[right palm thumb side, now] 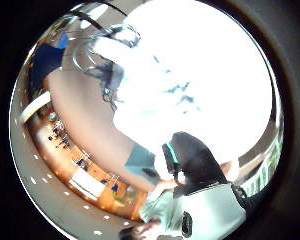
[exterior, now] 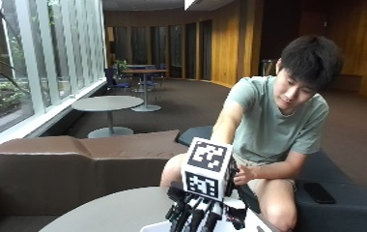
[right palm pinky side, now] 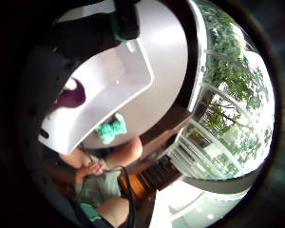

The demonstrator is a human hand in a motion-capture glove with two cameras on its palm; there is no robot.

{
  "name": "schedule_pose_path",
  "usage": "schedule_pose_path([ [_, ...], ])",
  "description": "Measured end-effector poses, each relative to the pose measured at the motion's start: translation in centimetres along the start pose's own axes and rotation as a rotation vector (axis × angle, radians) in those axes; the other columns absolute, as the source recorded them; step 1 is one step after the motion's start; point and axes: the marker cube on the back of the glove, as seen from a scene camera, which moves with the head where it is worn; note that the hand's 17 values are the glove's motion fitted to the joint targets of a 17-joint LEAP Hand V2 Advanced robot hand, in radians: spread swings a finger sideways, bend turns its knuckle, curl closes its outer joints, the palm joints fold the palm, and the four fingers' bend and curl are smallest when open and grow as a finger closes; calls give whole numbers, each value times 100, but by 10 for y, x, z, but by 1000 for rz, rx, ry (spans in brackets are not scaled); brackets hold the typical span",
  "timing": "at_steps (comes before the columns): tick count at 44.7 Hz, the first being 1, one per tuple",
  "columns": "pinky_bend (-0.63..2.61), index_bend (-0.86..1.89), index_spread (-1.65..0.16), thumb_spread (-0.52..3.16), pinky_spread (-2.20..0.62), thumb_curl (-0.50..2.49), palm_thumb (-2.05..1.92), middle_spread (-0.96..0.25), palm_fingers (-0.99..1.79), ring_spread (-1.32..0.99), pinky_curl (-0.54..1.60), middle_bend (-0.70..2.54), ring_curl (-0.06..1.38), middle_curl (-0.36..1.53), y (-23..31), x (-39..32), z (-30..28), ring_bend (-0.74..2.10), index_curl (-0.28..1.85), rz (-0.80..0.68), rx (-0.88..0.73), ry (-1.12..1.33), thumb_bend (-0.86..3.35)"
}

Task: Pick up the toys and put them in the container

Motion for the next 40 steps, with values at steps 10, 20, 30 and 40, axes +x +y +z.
schedule_pose_path([
  [10, 113, 4, -14, 123, 0, 69, 19, 1, -41, -7, 47, 12, 49, 51, 18, 5, -30, 41, 43, -26, 60, -54, -2],
  [20, 97, 5, -14, 127, 3, 56, 8, 4, -39, -1, 40, 9, 43, 40, 59, 23, -58, 28, 32, -15, 104, -37, -3],
  [30, 92, 5, -14, 128, 4, 48, 5, 4, -36, 1, 37, 8, 41, 32, 127, 84, -86, 22, 25, 46, 172, -28, -2],
  [40, 88, 5, -14, 128, 5, 43, 5, 4, -33, 2, 36, 9, 41, 26, 185, 148, -55, 19, 20, 64, 144, -8, -2],
])
